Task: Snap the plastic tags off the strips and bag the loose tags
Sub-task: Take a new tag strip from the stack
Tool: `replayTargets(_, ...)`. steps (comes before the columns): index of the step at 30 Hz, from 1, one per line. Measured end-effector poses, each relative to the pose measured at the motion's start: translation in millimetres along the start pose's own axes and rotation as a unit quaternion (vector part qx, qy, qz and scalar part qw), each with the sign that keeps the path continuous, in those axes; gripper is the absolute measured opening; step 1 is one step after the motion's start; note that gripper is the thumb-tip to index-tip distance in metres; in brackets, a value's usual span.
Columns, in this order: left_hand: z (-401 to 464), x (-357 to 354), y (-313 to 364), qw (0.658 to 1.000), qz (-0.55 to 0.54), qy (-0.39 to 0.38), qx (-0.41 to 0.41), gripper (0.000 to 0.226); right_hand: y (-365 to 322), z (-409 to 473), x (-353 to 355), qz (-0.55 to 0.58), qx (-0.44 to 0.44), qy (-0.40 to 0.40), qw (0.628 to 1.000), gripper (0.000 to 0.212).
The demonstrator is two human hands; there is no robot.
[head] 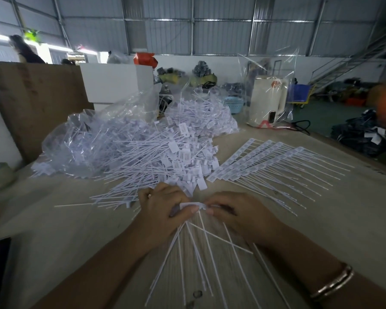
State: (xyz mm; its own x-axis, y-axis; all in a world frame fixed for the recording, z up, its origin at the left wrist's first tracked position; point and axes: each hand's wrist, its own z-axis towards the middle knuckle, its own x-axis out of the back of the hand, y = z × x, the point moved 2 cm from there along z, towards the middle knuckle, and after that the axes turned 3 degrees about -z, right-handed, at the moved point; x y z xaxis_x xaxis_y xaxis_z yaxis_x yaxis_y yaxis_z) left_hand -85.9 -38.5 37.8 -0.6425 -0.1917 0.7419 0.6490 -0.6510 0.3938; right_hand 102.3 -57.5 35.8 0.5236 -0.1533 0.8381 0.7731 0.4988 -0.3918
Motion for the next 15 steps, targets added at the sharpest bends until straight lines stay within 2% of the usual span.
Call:
replayTargets(4, 1.1, 3.4, 1.2, 0.999, 0.026, 0.010, -0.023, 0.056, -3.0, 1.6, -2.3, -0.004, 0.008, -0.011, 1.000, 0.020)
replayTargets(12, 1.5, 1.9, -0.4, 0.997, 0.012, 0.046, -0.063, 0.041, -3.4, 1.2, -3.5, 0.015, -0.009, -0.021, 1.000, 0.023)
replayTargets(15, 2.5, 1.8, 0.0, 0.994, 0.021, 0.056, -0.086, 0.031, -4.1, 1.0, -2.3, 0.083, -0.020, -0.003, 0.996, 0.024)
